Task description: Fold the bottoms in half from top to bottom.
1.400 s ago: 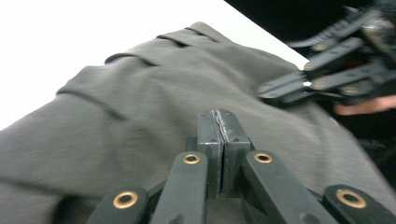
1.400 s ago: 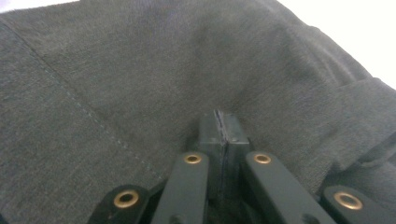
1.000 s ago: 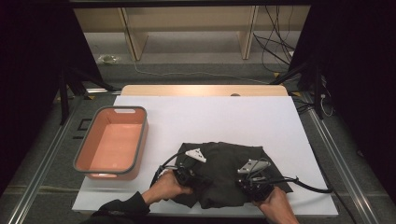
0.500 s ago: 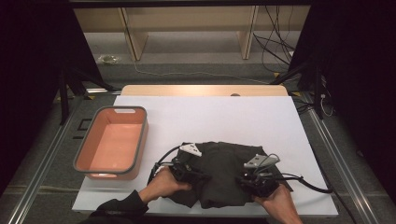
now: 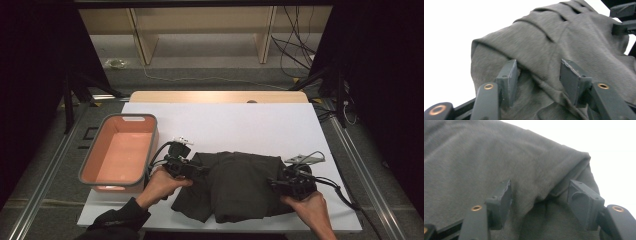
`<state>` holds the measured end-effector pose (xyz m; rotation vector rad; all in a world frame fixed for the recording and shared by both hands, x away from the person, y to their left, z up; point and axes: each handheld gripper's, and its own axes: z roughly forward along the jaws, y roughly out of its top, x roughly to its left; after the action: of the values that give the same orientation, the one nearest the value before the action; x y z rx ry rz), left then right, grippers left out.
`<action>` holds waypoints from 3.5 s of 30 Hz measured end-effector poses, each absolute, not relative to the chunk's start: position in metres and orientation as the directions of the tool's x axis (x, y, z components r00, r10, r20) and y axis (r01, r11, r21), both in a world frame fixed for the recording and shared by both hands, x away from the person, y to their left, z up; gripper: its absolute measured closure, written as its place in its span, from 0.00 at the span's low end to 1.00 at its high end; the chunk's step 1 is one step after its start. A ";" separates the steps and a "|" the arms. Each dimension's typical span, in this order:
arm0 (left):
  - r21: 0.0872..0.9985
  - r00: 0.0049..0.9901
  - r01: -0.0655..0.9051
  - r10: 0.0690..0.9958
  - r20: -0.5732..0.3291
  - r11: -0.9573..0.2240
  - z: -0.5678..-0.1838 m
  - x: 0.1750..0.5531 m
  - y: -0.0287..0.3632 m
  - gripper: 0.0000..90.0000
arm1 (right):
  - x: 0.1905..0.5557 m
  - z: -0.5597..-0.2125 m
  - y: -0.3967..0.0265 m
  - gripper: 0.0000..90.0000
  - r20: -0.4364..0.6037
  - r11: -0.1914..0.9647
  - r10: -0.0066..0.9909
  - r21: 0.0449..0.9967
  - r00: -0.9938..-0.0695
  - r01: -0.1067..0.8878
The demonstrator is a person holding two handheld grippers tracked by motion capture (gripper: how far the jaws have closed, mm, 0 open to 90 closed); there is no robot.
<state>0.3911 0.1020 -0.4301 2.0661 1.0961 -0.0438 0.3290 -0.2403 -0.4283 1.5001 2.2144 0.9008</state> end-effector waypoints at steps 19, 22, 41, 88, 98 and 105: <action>0.577 0.598 0.769 0.628 -0.497 -0.275 -0.451 0.403 0.092 0.89 | 0.361 -0.456 -0.228 0.67 0.254 0.212 0.886 0.523 -0.388 0.826; 0.591 0.608 0.759 0.622 -0.493 -0.274 -0.448 0.403 0.092 0.91 | 0.362 -0.454 -0.227 0.84 0.265 0.199 0.883 0.535 -0.387 0.821; 0.634 0.633 0.726 0.619 -0.465 -0.267 -0.450 0.425 0.097 0.93 | 0.366 -0.442 -0.225 0.92 0.181 0.221 0.894 0.619 -0.410 0.754; 0.607 0.637 0.725 0.654 -0.409 -0.327 -0.465 0.415 0.079 0.99 | 0.374 -0.453 -0.209 0.99 -0.050 0.376 0.903 0.574 -0.428 0.727; 0.648 0.653 0.704 0.624 -0.429 -0.291 -0.443 0.409 0.089 0.79 | 0.371 -0.434 -0.229 0.59 0.040 0.293 0.908 0.649 -0.416 0.702; 0.667 0.623 0.705 0.660 -0.420 -0.240 -0.429 0.408 0.106 0.56 | 0.363 -0.417 -0.257 0.43 0.084 0.220 0.917 0.710 -0.391 0.669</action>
<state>0.4077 0.1060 -0.4289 1.9563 1.0781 -0.0638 0.3635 -0.2568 -0.4167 1.4734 2.1466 0.9698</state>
